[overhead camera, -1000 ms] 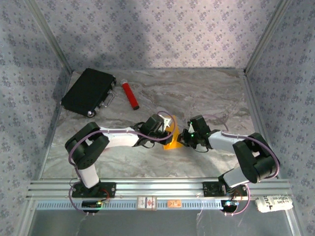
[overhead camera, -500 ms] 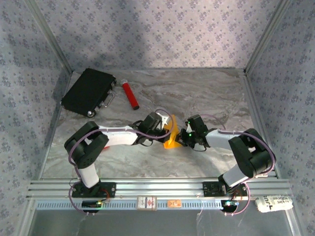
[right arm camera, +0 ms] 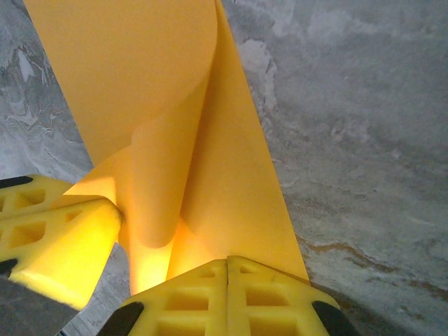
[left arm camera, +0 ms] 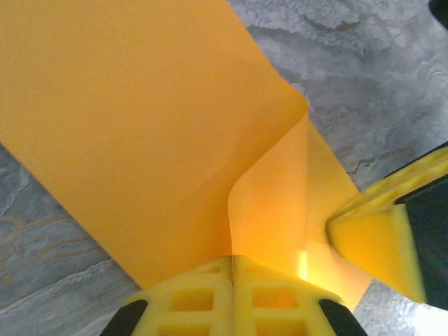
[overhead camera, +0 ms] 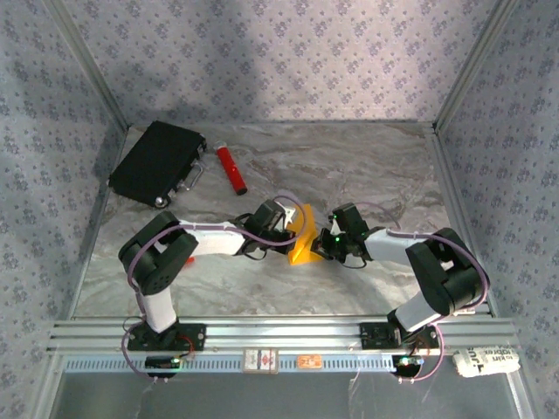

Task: Fold a paper plane with a square sheet of paper (pick it up from the middle)
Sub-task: Fold the triangle a second time at the center of the table.

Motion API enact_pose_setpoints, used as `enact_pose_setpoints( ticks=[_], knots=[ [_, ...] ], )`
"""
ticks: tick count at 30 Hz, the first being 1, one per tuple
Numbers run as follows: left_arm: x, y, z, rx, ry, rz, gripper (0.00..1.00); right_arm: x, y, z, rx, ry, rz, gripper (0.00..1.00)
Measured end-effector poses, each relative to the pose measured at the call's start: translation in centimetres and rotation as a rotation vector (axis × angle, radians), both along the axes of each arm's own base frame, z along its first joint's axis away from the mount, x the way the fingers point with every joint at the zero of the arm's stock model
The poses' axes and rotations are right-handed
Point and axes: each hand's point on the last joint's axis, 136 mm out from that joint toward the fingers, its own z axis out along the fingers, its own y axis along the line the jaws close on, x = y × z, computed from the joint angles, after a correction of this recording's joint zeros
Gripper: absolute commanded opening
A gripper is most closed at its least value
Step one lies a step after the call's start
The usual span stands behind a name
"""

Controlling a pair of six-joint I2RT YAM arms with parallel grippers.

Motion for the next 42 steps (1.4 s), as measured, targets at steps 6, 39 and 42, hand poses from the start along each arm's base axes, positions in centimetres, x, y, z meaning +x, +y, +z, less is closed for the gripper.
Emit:
enact_pose_setpoints(
  ticks=[6, 39, 42],
  knots=[
    [0.44, 0.30, -0.07, 0.015, -0.017, 0.020, 0.03, 0.00, 0.00, 0.01, 0.000, 0.000, 0.000, 0.00],
    [1.02, 0.08, -0.76, 0.029, -0.019, 0.015, 0.03, -0.01, -0.05, 0.01, -0.008, -0.007, 0.014, 0.00],
    [1.08, 0.08, -0.78, 0.029, -0.018, 0.017, 0.03, 0.00, -0.08, 0.02, -0.009, -0.007, 0.015, 0.00]
  ],
)
